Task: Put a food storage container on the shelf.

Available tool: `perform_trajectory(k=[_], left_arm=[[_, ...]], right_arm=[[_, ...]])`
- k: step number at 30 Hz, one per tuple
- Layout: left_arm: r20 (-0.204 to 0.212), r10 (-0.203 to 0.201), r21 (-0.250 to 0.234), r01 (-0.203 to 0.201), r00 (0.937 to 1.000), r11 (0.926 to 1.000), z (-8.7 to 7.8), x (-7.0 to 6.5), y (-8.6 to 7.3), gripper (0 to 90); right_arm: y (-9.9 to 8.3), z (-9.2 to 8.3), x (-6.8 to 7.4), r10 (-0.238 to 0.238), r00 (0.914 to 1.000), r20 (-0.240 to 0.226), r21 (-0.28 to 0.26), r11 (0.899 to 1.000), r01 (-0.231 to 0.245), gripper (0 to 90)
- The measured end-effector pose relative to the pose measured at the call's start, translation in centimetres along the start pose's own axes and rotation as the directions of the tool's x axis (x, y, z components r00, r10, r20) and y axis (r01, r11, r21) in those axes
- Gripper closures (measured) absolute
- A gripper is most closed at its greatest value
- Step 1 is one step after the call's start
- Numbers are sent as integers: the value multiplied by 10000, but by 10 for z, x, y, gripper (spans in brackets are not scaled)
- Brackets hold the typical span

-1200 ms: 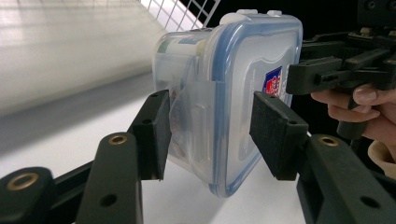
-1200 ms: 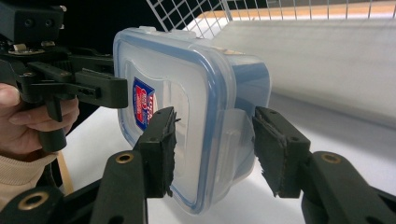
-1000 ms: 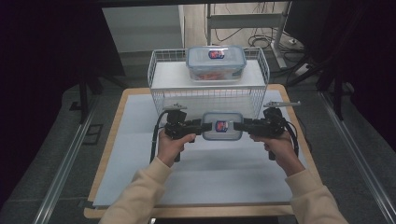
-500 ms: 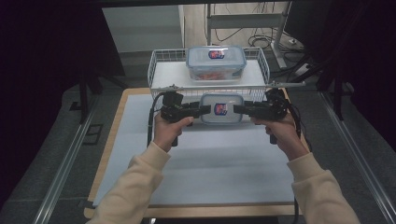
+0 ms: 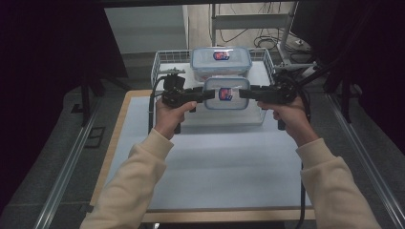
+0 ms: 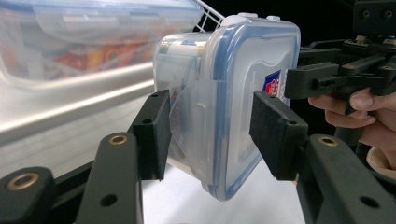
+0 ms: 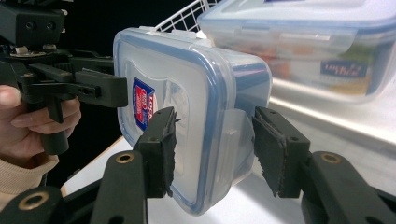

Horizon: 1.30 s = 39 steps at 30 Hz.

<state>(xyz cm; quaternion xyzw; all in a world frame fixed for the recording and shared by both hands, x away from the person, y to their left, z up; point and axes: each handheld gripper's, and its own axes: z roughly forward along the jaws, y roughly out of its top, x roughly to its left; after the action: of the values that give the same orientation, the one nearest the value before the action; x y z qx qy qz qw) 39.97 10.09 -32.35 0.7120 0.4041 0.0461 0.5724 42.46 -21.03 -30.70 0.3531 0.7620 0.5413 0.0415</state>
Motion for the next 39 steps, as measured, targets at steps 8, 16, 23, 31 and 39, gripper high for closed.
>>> perform_trajectory(k=[8, 16, 23, 31, 39], left_arm=[[-66, 30, -100, -31, 10000, 9999, 1, 2, 20, 497], [-120, 104, -135, -105, 9999, 9999, 2, 3, 33, 497], [-123, 143, -240, -146, 9998, 9996, 2, 4, 44, 497], [-232, 181, -435, -191, 9996, 9989, 0, 11, 65, 498], [-315, 167, -515, -183, 9994, 9985, 4, 19, 85, 497]], right_arm=[[20, 0, -5, -87, 10000, -11, -52, 9999, 87, 503], [33, 0, -9, -113, 9999, -44, -119, 9999, 112, 503], [42, 1, -12, -161, 9998, -98, -183, 9997, 160, 504], [67, 5, -17, -265, 9995, -185, -194, 9995, 261, 505], [86, 12, -26, -237, 9994, -234, -296, 9993, 230, 505]])
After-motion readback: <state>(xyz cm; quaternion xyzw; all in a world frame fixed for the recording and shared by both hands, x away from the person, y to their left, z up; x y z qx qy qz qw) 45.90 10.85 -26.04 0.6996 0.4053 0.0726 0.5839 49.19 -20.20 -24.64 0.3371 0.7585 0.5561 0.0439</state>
